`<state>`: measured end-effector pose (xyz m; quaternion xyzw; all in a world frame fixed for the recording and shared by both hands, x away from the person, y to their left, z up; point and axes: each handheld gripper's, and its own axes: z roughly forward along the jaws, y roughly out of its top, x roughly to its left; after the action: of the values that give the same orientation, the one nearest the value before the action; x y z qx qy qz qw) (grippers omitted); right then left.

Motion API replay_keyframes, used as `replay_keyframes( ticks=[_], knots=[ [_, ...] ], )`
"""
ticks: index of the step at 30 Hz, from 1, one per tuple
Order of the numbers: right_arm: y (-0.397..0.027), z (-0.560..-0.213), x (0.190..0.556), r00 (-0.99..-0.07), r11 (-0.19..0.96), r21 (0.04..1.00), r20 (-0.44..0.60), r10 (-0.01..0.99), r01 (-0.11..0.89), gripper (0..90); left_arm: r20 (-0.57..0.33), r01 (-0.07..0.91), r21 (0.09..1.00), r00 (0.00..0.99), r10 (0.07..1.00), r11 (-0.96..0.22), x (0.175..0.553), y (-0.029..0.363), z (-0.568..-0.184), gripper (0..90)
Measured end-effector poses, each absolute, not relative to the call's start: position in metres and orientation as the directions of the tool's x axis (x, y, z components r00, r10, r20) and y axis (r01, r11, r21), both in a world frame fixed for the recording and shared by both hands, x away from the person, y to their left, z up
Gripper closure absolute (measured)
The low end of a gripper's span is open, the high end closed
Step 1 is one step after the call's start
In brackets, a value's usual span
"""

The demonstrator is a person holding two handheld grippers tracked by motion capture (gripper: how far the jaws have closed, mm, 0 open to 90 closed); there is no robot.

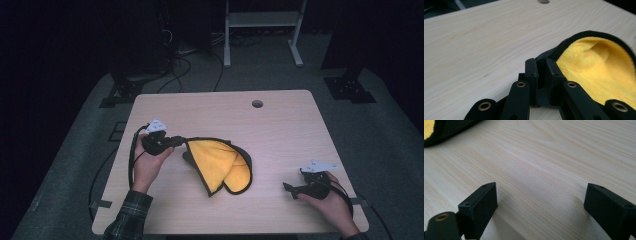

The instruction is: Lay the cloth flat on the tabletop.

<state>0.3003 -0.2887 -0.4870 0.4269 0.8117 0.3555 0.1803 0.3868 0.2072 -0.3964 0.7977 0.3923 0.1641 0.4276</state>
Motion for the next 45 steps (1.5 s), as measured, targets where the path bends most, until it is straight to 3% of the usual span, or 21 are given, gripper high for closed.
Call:
replay_keyframes(
  ticks=[7,10,15,23,34,45],
  knots=[
    [-0.291,-0.487,0.300,-0.571,0.381,0.735,0.009,0.821,0.561,13.7,-0.089,0.545,0.767,0.612,0.786,-0.338,0.389,0.222,-0.421,81.6],
    [-0.294,-0.484,0.299,-0.579,0.382,0.735,0.017,0.815,0.560,24.5,-0.102,0.566,0.752,0.606,0.789,-0.338,0.391,0.223,-0.430,81.5],
    [-0.290,-0.479,0.298,-0.599,0.356,0.743,0.076,0.797,0.567,29.4,-0.101,0.579,0.738,0.602,0.792,-0.346,0.394,0.221,-0.438,81.4],
    [-0.250,-0.459,0.288,-0.709,0.346,0.809,0.120,0.695,0.476,40.8,-0.107,0.591,0.727,0.599,0.794,-0.348,0.397,0.220,-0.444,81.2],
    [-0.174,-0.459,0.285,-0.833,0.444,0.797,0.129,0.537,0.409,55.2,-0.108,0.585,0.733,0.604,0.789,-0.347,0.397,0.219,-0.442,81.2],
    [-0.139,-0.469,0.292,-0.866,0.520,0.765,0.096,0.490,0.379,58.4,-0.112,0.584,0.735,0.605,0.788,-0.345,0.396,0.219,-0.440,81.3]
  ],
)
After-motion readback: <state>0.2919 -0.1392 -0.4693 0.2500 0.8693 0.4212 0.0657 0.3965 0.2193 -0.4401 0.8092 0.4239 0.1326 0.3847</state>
